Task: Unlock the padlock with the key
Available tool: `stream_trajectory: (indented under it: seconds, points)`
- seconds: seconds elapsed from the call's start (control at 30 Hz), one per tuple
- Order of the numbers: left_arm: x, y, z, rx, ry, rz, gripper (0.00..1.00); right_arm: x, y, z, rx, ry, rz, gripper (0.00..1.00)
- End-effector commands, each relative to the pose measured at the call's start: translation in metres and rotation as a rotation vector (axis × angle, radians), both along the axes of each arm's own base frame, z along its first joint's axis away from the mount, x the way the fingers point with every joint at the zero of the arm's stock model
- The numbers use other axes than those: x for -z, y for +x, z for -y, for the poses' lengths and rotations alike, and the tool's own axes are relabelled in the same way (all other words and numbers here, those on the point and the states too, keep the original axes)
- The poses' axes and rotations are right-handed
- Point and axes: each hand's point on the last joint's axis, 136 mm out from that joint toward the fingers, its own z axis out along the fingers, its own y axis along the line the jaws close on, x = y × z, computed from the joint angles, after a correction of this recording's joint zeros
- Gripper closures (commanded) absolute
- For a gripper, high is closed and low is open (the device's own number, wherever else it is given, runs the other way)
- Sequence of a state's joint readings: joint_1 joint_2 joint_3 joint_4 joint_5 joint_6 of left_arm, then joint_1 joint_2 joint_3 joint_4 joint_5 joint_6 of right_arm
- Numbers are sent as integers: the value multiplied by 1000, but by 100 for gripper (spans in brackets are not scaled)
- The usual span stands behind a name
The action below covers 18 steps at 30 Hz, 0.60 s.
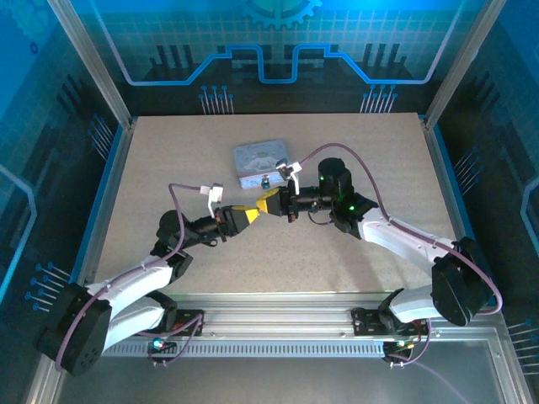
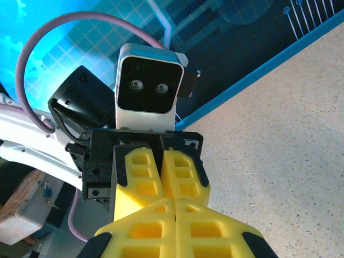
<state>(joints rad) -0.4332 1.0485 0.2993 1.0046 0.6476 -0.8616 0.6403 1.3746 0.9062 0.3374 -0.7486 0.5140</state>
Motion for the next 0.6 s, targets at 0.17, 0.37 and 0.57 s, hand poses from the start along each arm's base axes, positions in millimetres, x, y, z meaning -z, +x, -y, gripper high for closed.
stream_trajectory:
  seconds: [0.17, 0.37, 0.57]
  points:
    - [-10, -6, 0, 12, -14, 48, 88, -15, 4, 2, 23, 44, 37, 100]
    - [-17, -6, 0, 19, -33, 60, 84, -13, 3, -1, 14, 50, 30, 100]
    - [-19, -6, 1, 24, -43, 63, 85, -11, 3, -3, 12, 49, 27, 100]
